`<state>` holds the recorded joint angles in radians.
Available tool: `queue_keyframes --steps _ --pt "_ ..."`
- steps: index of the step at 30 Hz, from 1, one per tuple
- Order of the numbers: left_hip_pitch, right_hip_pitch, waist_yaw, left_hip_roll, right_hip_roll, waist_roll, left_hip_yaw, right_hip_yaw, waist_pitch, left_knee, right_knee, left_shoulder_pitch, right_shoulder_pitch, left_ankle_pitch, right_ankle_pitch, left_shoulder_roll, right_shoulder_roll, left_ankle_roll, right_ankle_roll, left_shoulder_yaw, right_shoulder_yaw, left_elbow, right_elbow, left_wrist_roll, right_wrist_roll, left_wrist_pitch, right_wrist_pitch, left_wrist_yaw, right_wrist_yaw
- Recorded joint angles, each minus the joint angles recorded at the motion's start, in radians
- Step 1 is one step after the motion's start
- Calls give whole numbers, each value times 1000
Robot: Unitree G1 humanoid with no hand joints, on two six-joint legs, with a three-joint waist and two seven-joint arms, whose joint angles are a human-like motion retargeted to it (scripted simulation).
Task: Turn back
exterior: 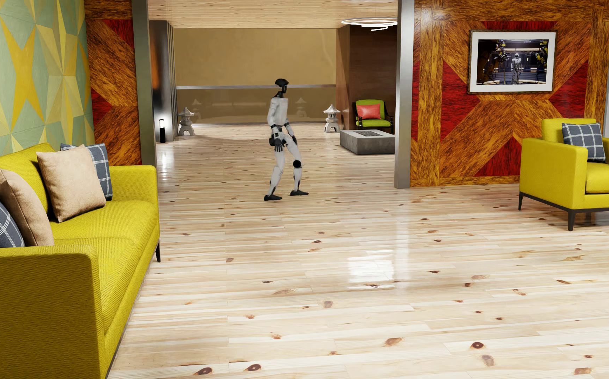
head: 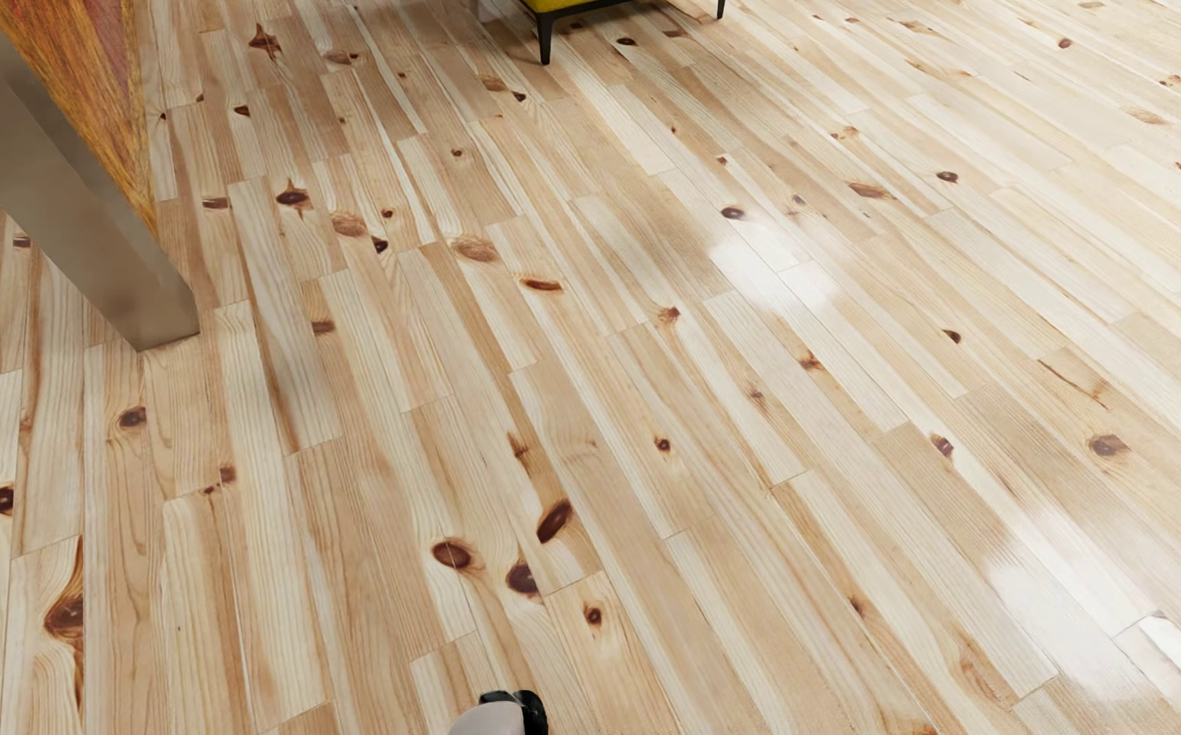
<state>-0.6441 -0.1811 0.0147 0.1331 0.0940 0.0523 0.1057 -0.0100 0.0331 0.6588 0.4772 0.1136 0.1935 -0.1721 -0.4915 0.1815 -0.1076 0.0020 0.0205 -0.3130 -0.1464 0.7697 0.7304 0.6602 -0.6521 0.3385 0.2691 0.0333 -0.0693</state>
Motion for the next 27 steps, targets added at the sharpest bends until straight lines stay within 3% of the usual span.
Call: queue_keyframes --steps 1,2,3,7,8,9,10,11,13,14,16,17,18,19,20,22,27 --pt "22 7 -7 -20 15 5 -28 47 0 -123 -5 6 3 41 -5 9 19 -31 -2 -1 -14 -3 6 -23 12 -7 4 -14 -14" --pt "58 19 -15 -31 21 7 -50 93 -1 -226 -15 6 12 143 -6 17 33 -22 2 -12 -17 9 9 -34 16 -6 2 -28 -19" --pt "97 31 -25 -20 23 9 -22 136 -3 -263 -17 -4 29 191 -6 20 42 26 10 -35 -16 36 11 -33 21 9 -5 -45 -20" --pt "168 -6 -50 0 -19 -19 106 180 -2 -233 151 -137 146 104 40 4 86 40 25 -164 -40 206 29 19 25 81 -1 -141 -1" --pt "182 -43 -52 2 -25 -25 135 199 1 -215 236 -165 168 78 82 4 88 50 48 -194 -34 212 41 33 18 70 -6 -155 26" --pt "199 -90 -50 3 -24 -32 167 239 4 -200 337 -182 181 52 133 2 73 56 113 -198 -10 196 58 31 -8 54 -3 -138 71" --pt "218 -138 -43 9 -13 -41 202 286 8 -184 438 -188 185 25 194 -1 52 58 222 -176 20 164 75 13 -43 39 1 -87 130" --pt "235 -186 -26 24 26 -51 244 280 14 -163 538 -188 183 -1 252 -3 30 57 227 -143 47 126 87 -13 -79 23 0 -26 170" --pt "264 -277 10 64 49 -68 305 229 23 -134 680 -196 166 -37 299 1 12 49 227 -92 64 67 99 -60 -121 -19 4 71 204" --pt "276 -320 21 77 -11 -76 320 179 27 -133 703 -212 157 -44 298 7 17 45 227 -79 51 54 90 -76 -117 -25 0 84 198" --pt "287 -370 12 72 -280 -97 319 15 30 -145 649 -254 142 -49 271 24 12 40 236 -86 40 43 47 -75 -117 -20 -29 70 179" --pt "287 -360 -4 56 -395 -111 307 -79 28 -151 575 -273 134 -51 236 29 0 38 178 -89 38 40 20 -73 -118 -18 -46 58 168" --pt "287 -334 -16 41 -454 -126 296 -162 24 -156 476 -287 121 -54 206 30 -14 34 116 -87 37 38 -4 -74 -119 -15 -57 55 155" --pt "288 -300 -25 31 -468 -139 285 -212 18 -163 355 -297 103 -55 186 33 -27 30 109 -87 36 41 -22 -74 -118 -13 -61 56 139" --pt "291 -263 -30 25 -445 -150 273 -219 12 -172 214 -300 79 -54 194 35 -40 24 149 -87 39 46 -30 -73 -119 -11 -60 56 126" --pt "305 -168 -27 32 -377 -163 259 -223 -3 -217 -38 -287 15 -36 257 45 -61 12 119 -72 64 53 -33 -79 -132 -5 -56 56 126" --pt "327 -94 -9 111 -285 -160 256 -242 -23 -217 -159 -126 -136 -41 279 37 -99 -33 96 30 118 59 -91 -127 -122 26 -94 86 123"
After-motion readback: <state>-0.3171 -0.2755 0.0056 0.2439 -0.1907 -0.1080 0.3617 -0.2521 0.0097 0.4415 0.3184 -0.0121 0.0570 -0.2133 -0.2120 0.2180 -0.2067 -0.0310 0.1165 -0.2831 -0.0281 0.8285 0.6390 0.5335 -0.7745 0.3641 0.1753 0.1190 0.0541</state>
